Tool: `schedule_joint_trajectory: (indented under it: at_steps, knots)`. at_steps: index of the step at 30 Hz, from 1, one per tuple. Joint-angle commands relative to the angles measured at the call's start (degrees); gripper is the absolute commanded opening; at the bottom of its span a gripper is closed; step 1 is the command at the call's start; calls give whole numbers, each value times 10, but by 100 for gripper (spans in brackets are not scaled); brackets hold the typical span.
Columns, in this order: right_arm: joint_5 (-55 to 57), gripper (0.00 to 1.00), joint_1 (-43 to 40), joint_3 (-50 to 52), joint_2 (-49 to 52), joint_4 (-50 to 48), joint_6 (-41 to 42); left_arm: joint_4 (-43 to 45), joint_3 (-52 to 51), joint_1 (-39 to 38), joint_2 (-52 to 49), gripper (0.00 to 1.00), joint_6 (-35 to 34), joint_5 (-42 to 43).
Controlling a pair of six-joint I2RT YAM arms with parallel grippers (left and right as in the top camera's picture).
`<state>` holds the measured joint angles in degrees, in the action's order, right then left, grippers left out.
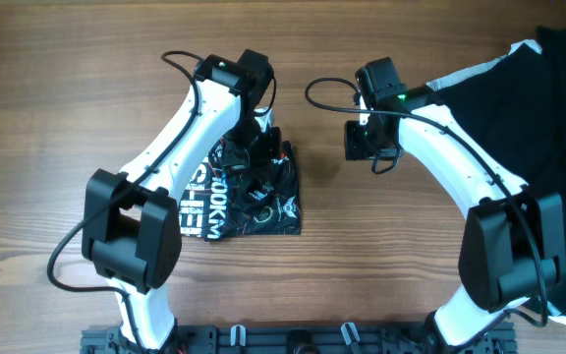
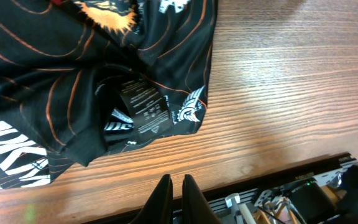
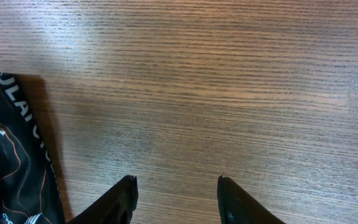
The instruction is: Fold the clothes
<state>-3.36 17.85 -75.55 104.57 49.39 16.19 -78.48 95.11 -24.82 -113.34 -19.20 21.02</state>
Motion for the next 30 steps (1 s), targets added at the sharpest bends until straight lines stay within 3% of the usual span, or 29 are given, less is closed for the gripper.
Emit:
schedule_joint_trajectory:
  at_steps: [1,4,6,8,10,13,19,20,21,22,23,28,30]
  knots:
    - [-38,46,0,-5,-4,4,-38,-7,9,12,10,4,28,-19]
    - [-209,50,5,-5,-4,-3,-161,0,10,92,33,4,22,-72]
    - [-237,56,25,-5,-4,-17,-192,22,10,157,44,5,19,-72]
    - [-237,62,67,-5,-4,-51,-199,45,9,209,44,9,5,-72]
    - [-227,73,121,-5,-3,-99,-205,70,3,261,43,20,-8,-72]
    - [-160,86,194,-5,11,-157,-204,78,3,309,43,26,-8,-72]
    - [-64,87,261,-5,68,-207,-183,74,3,364,43,27,-7,-72]
    - [-60,82,261,-5,74,-215,-177,74,3,364,43,27,-7,-72]
    - [-52,59,261,-5,77,-219,-170,74,3,364,43,27,-5,-72]
    - [-43,19,260,-5,80,-221,-164,74,3,364,43,27,-5,-72]
    - [-34,4,260,-5,80,-221,-158,74,3,364,43,27,-5,-72]
    - [75,4,235,-5,52,-215,-42,73,3,364,43,27,-5,-72]
    - [85,4,199,-5,30,-217,-38,73,3,364,43,27,-5,-72]
